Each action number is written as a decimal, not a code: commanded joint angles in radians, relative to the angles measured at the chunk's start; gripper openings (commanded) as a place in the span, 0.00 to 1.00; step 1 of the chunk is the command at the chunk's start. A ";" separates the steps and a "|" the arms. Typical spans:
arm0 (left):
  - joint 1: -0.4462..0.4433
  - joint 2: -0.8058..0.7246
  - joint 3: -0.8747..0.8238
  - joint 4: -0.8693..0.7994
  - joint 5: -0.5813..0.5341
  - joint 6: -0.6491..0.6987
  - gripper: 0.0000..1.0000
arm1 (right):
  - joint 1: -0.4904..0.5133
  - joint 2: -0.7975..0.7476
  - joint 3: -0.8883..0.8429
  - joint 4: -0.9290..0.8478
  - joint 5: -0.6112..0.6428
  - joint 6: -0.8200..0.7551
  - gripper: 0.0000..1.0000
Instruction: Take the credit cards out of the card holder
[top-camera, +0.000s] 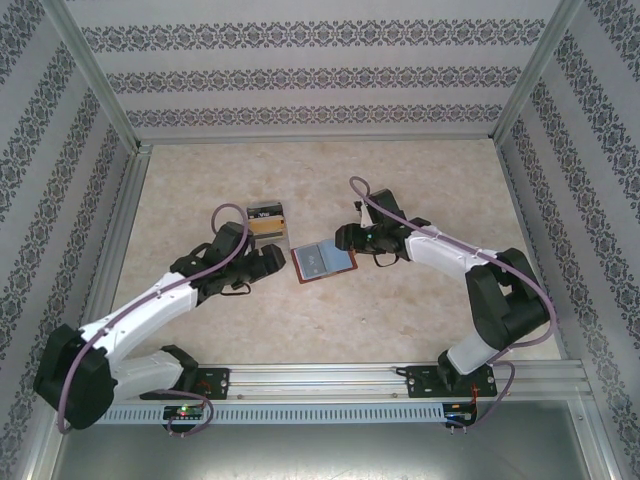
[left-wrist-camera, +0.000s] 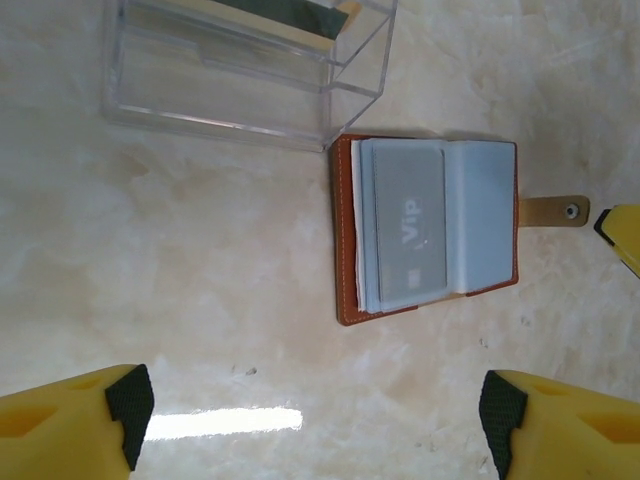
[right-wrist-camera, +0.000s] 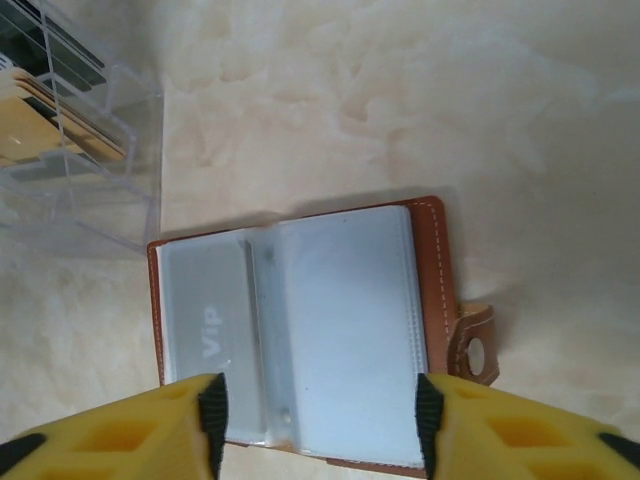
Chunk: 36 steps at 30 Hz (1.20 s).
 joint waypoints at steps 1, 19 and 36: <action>-0.008 0.058 0.037 0.088 0.030 -0.008 0.81 | 0.018 0.033 0.001 0.005 0.019 -0.034 0.45; -0.032 0.290 0.114 0.158 0.100 0.023 0.54 | 0.116 0.143 -0.040 0.019 0.064 0.026 0.31; -0.069 0.444 0.214 0.193 0.145 0.050 0.45 | 0.070 0.017 -0.060 -0.042 0.112 0.035 0.40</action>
